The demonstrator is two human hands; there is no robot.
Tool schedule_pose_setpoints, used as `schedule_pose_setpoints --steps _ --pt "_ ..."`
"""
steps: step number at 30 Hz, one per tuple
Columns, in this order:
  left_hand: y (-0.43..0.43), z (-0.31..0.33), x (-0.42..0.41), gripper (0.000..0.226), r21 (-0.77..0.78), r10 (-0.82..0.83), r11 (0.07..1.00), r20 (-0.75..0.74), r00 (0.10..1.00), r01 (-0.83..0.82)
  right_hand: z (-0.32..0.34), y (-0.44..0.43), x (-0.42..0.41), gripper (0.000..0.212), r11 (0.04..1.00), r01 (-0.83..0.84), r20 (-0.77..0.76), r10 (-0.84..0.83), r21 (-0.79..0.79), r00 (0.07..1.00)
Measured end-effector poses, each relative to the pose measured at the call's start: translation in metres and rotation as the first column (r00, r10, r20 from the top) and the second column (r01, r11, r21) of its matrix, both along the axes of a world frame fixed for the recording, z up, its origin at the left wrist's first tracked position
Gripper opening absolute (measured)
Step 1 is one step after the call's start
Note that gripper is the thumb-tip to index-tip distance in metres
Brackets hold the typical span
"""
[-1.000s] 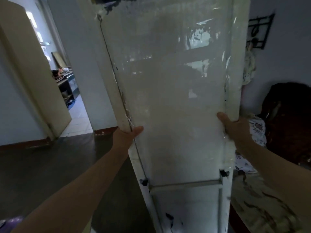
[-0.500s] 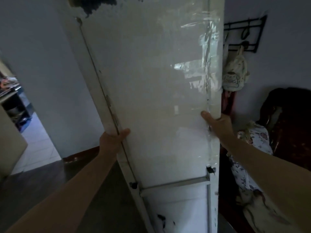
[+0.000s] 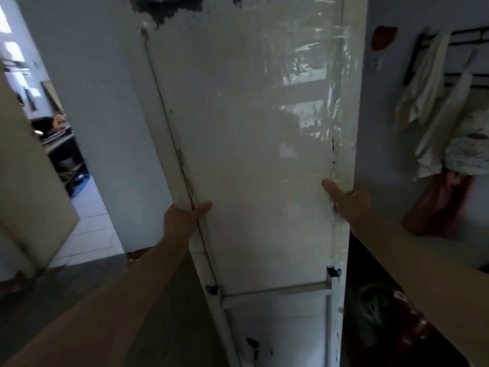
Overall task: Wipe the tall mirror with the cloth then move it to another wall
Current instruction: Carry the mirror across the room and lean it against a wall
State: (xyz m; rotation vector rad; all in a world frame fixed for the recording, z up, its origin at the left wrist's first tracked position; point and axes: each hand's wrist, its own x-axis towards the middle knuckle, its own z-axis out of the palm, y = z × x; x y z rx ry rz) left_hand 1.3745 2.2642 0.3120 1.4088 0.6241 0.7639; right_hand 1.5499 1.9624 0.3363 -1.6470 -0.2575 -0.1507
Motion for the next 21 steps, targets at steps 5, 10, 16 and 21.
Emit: schedule_pose_setpoints --steps 5,10,16,21 --pt "0.095 -0.006 0.044 0.086 -0.022 0.006 1.000 0.012 1.000 -0.005 -0.003 0.101 0.054 0.056 1.000 -0.027 -0.021 0.026 -0.005 0.999" --pt "0.195 -0.016 0.090 0.059 -0.001 0.070 0.998 0.009 0.997 -0.070 -0.005 0.203 0.104 0.043 0.998 -0.056 -0.032 0.056 -0.017 0.998" --pt "0.307 -0.012 0.137 0.041 -0.009 0.078 0.997 0.030 0.996 -0.078 -0.001 0.326 0.162 0.028 0.992 -0.109 -0.026 0.107 -0.057 0.994" --pt "0.390 -0.007 0.165 0.056 0.027 0.165 0.986 0.008 0.986 -0.165 -0.003 0.419 0.215 0.028 0.975 -0.195 0.006 0.196 -0.104 0.980"
